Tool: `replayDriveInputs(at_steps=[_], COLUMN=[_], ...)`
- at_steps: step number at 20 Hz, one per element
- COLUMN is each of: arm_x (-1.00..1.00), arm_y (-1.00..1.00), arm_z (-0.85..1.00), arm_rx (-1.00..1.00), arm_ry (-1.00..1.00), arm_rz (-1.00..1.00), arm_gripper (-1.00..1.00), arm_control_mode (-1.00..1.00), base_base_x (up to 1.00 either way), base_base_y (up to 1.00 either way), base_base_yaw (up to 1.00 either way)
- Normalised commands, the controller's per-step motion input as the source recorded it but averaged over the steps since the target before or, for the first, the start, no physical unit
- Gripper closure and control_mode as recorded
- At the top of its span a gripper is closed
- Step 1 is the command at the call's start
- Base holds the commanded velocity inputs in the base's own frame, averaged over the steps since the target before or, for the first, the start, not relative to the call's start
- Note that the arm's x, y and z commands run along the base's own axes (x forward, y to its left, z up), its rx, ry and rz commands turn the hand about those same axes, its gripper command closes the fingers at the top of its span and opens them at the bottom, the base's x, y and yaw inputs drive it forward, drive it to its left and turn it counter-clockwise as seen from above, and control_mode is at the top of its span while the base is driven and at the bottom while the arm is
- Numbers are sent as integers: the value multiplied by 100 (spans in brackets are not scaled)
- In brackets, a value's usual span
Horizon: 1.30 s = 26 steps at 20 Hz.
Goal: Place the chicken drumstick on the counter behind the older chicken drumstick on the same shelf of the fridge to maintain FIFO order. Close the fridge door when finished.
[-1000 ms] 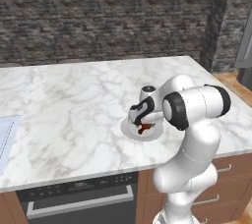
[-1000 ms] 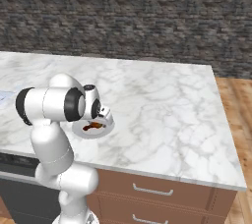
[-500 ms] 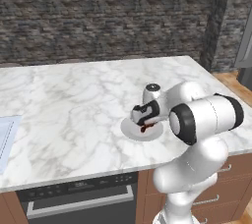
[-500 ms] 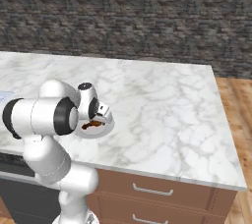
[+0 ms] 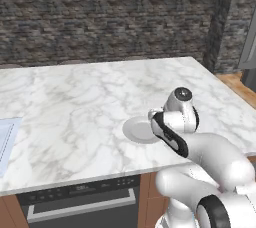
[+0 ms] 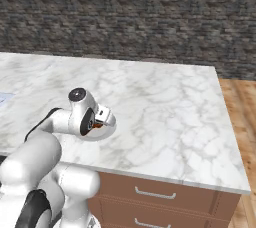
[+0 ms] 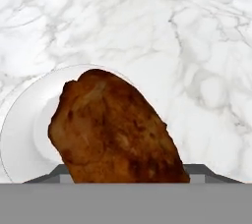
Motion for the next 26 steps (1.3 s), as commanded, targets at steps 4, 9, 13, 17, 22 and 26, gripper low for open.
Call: replayDriveInputs(at_steps=[4, 9, 13, 17, 22, 26], arm_x=[-59, -54, -65, -65, -44, -9], arm_y=[-31, -7, 0, 0, 4, 16], arm_z=[100, 100, 100, 100, 90, 7], arm_rx=[0, 0, 0, 0, 0, -2], arm_ry=[-6, -5, -9, -9, -7, 0], arm_rz=[0, -2, -1, 0, 0, 1], arm_gripper=[100, 100, 100, 100, 100, 100], arm_control_mode=[-100, -100, -100, -100, -100, -100], base_base_x=[0, 0, 0, 0, 0, 0], base_base_y=[0, 0, 0, 0, 0, 0], base_base_yaw=[0, 0, 0, 0, 0, 0])
